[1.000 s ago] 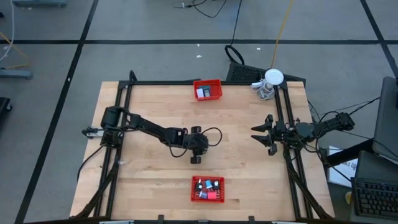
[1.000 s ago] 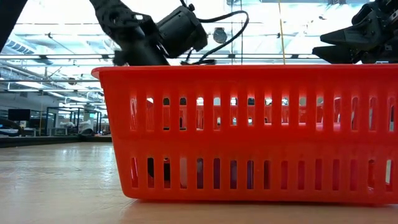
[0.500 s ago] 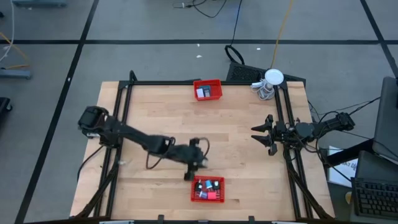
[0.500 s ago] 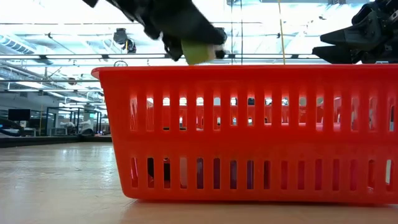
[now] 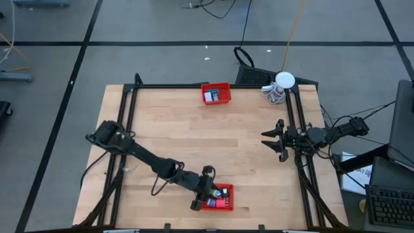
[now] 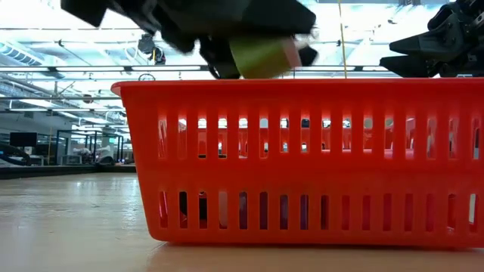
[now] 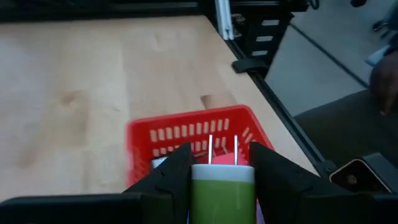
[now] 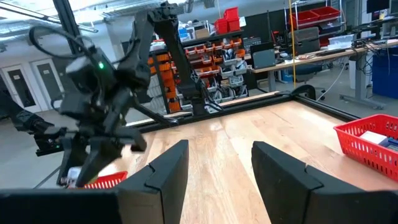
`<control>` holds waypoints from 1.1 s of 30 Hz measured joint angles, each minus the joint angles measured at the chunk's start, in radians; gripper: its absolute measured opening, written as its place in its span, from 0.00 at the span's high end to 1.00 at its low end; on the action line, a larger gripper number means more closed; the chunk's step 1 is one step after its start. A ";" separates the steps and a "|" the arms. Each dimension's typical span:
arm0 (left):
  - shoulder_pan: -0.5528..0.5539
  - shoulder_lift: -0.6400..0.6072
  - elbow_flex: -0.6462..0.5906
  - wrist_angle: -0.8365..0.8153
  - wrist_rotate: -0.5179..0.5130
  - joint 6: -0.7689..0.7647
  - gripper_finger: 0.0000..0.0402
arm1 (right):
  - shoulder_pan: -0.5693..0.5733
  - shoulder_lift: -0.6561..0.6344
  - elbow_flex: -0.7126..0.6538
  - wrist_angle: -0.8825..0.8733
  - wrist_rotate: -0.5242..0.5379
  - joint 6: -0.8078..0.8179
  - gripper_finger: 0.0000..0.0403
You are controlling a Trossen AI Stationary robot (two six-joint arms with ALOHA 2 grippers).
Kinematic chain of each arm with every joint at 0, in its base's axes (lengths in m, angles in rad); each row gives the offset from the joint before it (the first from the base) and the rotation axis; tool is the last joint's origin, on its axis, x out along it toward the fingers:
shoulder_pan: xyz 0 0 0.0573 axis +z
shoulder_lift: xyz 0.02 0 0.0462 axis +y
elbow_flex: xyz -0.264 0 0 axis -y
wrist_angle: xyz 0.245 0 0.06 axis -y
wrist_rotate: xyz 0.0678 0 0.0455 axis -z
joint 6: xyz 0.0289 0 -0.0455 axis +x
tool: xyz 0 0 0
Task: Pick & Place Office items
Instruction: Put the green charger adapter into the bottom orange bin, then return to Home Position
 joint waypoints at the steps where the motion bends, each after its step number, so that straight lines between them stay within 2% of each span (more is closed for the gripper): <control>1: 0.002 0.015 0.000 0.019 0.017 -0.005 0.66 | 0.000 0.000 0.000 0.000 0.000 0.000 0.59; 6: 0.000 0.057 0.000 0.106 0.065 -0.020 0.63 | 0.000 0.000 0.000 0.000 0.000 0.000 0.59; 16: 0.018 0.061 0.000 0.104 0.070 -0.035 0.61 | 0.000 0.000 0.000 0.000 0.000 0.000 0.59; 21: 0.027 0.061 0.000 0.097 0.067 -0.105 0.52 | 0.000 0.000 0.000 0.000 0.000 0.000 0.59; 27: 0.028 0.060 0.001 0.066 0.068 -0.098 0.39 | 0.000 0.000 0.000 0.000 0.000 0.000 0.59; 33: 0.065 -0.051 0.001 -0.087 0.070 -0.098 0.31 | 0.000 0.000 0.000 0.000 0.000 0.000 0.59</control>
